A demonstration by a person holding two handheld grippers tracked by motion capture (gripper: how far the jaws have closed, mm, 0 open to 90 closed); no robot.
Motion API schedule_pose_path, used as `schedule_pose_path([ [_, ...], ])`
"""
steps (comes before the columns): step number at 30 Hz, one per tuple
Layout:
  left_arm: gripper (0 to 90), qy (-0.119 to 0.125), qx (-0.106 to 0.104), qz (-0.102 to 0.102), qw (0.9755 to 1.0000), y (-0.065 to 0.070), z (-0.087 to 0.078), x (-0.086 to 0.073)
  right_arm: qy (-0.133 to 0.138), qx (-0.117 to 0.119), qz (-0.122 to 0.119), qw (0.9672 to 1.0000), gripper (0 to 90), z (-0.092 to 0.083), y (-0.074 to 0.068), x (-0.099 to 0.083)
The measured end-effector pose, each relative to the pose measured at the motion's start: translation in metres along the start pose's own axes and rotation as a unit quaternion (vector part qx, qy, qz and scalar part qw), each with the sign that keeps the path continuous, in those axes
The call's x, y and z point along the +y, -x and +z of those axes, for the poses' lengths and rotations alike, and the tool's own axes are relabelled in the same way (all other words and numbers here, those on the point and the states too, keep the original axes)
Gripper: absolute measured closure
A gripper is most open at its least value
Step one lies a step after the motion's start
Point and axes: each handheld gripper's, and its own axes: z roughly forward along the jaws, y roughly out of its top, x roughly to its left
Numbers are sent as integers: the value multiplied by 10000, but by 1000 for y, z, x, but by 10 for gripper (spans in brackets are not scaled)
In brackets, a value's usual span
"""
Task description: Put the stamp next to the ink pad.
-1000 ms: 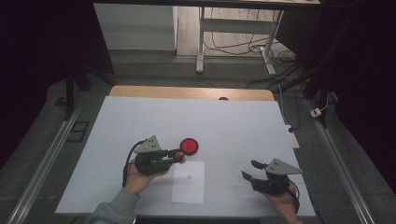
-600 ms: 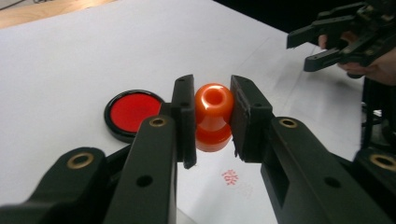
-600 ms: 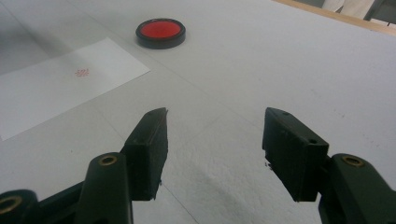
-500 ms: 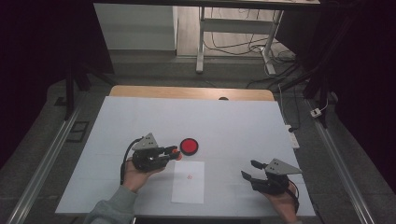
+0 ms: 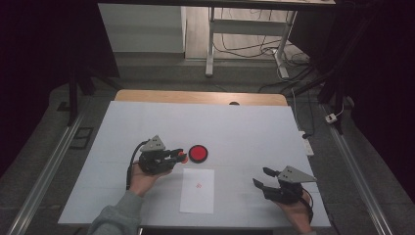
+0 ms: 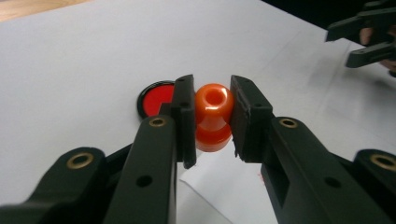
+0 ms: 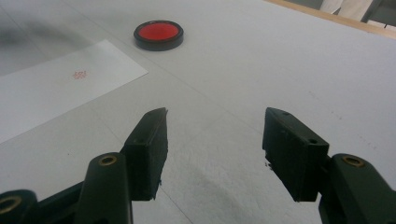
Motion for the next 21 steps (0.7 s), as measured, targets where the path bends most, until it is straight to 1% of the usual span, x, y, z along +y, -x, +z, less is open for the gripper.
schedule_pose_path([
  [7, 716, -116, 200, -12, 9997, -9, 5, -2, -19, -10, 1, 10000, 398, 0, 0, 0],
  [9, 716, -162, 245, -19, 9996, -11, 7, -2, -27, -51, -4, 10000, 398, 1, 0, 0],
  [10, 716, -192, 276, -26, 9994, -12, 8, -3, -8, -6, 7, 10000, 398, 1, 0, 0],
  [11, 715, -236, 300, -18, 9993, -13, 10, -4, -16, -11, 4, 10000, 399, 1, 0, 0],
  [14, 715, -348, 457, 17, 9983, -15, 14, -6, -30, -4, 0, 10000, 399, 1, 0, 0],
  [15, 715, -383, 473, 2, 9981, -16, 15, -7, -9, 2, 5, 10000, 398, 2, -1, 0],
  [16, 715, -417, 495, -6, 9979, -17, 17, -9, -58, 7, -14, 10000, 398, 2, 0, 0],
  [18, 715, -502, 536, 11, 9973, -19, 21, -11, -57, 6, -9, 10000, 398, 2, 0, 0],
  [21, 714, -532, 587, -62, 9968, -21, 26, -13, -52, 7, -6, 10000, 398, 2, 0, 0],
])
